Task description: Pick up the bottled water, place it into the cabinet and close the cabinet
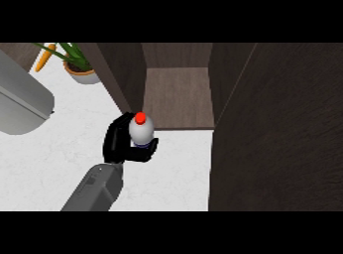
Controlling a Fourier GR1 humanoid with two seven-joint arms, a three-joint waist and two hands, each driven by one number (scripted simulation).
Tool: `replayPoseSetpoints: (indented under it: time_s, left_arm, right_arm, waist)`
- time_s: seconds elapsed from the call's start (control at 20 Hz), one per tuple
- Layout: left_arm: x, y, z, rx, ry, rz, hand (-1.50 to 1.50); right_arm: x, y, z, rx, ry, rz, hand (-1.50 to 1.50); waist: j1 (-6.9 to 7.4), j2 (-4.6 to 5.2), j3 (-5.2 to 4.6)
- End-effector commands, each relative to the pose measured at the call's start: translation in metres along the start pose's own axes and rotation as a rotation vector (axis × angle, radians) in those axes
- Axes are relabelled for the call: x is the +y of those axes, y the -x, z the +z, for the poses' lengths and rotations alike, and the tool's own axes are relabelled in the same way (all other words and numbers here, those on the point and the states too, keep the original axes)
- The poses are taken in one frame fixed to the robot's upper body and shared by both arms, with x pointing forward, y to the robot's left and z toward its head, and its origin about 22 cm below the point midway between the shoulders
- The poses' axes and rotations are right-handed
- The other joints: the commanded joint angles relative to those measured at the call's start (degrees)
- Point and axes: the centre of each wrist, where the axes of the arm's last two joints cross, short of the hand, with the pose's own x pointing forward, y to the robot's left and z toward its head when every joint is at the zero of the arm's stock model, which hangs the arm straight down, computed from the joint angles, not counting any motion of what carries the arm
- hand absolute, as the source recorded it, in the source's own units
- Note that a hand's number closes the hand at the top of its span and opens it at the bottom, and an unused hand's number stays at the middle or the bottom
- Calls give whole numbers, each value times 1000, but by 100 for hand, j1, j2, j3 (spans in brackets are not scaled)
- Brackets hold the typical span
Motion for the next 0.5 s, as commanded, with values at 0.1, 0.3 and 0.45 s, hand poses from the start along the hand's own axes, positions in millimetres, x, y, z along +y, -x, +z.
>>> replayPoseSetpoints:
  time_s: [0.1,0.3,0.45]
  left_arm:
    - [-64,-37,-33,-50,24,-86,150]
    - [-93,-59,-48,-19,14,-101,150]
    - [-100,-58,-67,-47,21,-196,150]
  right_arm:
    - [-6,-10,-1,-41,-2,-17,-150]
    - [-2,-12,-1,-51,17,-23,-150]
    - [-13,-17,-2,-35,8,-14,-150]
  waist:
    - [-94,14,0]
    - [-82,20,-3]
    - [-113,52,-3]
